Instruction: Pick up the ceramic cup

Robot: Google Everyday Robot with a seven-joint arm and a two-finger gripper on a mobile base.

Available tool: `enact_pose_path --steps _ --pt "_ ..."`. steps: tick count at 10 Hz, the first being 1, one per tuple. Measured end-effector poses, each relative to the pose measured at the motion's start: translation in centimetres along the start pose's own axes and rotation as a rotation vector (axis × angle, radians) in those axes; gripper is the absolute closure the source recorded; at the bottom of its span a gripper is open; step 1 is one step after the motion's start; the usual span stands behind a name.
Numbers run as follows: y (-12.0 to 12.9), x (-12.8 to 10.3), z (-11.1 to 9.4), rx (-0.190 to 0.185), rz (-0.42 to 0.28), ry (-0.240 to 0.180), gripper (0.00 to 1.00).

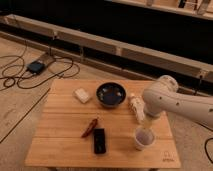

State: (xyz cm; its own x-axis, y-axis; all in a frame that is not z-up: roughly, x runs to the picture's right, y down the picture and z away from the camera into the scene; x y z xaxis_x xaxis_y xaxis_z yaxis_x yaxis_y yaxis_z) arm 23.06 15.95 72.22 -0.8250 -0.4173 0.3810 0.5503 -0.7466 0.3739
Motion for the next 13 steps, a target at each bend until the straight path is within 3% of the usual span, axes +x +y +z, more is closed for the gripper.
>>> enact_pose_path --steps 3,5,8,13 --pt "-0.8 0.5 2.0 -0.025 0.026 0.035 0.20" --pt "-2.0 0.9 3.8 -0.022 0.036 0.056 0.22" --pt "-2.8 0.5 4.6 -0.023 0.048 0.059 0.50" --pt "-2.4 1.1 1.4 -0.022 0.023 0.072 0.98"
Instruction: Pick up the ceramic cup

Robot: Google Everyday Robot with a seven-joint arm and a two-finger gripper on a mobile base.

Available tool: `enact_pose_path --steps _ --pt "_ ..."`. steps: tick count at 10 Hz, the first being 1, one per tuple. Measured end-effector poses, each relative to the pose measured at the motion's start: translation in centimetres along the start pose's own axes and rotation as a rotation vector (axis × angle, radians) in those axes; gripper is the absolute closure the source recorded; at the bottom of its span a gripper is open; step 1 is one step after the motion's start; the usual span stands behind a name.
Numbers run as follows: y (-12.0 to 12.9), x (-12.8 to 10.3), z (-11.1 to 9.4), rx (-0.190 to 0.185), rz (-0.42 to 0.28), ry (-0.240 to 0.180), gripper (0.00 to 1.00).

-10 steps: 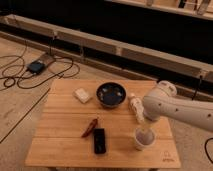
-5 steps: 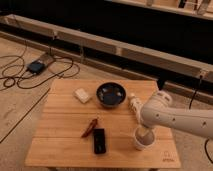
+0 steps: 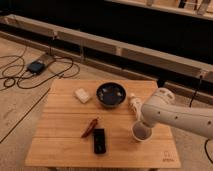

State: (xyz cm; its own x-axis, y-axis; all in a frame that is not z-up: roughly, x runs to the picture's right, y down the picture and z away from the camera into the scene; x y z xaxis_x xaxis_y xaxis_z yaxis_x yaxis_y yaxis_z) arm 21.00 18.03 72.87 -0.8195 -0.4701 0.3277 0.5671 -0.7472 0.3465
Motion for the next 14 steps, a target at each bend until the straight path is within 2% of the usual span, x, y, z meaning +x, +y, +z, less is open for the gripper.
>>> enact_pose_path --steps 4,6,8,9,10,11,12,14 --pt "0.3 2.1 -2.6 0.035 -0.023 0.017 1.00" --pt "0.8 3.8 -4.4 0.074 -0.015 0.040 1.00" --pt "0.9 6.1 -5.9 0.140 -0.019 0.070 1.00" --pt "0.8 7.6 -6.7 0.195 -0.029 0.087 1.00" --pt "0.3 9.4 -7.3 0.281 -0.059 0.096 1.00" --pt "0.0 10.4 -7.6 0.316 -0.073 0.108 1.00" --pt "-0.1 10.6 -7.7 0.342 -0.082 0.109 1.00" --pt "-0.1 10.5 -7.8 0.345 -0.081 0.106 1.00"
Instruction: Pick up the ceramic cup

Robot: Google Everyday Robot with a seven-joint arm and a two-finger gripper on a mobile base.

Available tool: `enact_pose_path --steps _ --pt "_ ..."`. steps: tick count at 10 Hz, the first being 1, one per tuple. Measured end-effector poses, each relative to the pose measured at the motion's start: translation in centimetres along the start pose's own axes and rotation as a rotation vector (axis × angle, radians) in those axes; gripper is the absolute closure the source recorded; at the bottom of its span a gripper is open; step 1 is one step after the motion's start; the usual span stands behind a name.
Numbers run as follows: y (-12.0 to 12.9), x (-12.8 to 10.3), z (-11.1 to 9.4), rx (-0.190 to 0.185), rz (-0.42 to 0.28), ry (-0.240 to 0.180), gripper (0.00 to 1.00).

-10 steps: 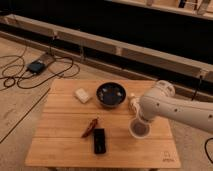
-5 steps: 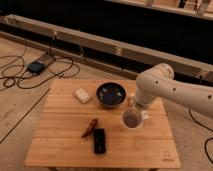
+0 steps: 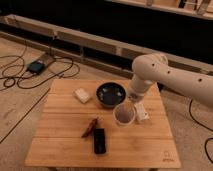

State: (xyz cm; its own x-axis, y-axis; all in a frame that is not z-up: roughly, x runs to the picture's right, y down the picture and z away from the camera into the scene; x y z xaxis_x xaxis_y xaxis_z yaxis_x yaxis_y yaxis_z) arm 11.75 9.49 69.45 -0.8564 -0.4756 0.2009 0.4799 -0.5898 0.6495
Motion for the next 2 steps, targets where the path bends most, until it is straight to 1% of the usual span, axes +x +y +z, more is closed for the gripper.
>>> enact_pose_path --steps 2 --pt "-0.05 0.10 0.03 0.000 -0.002 0.000 1.00"
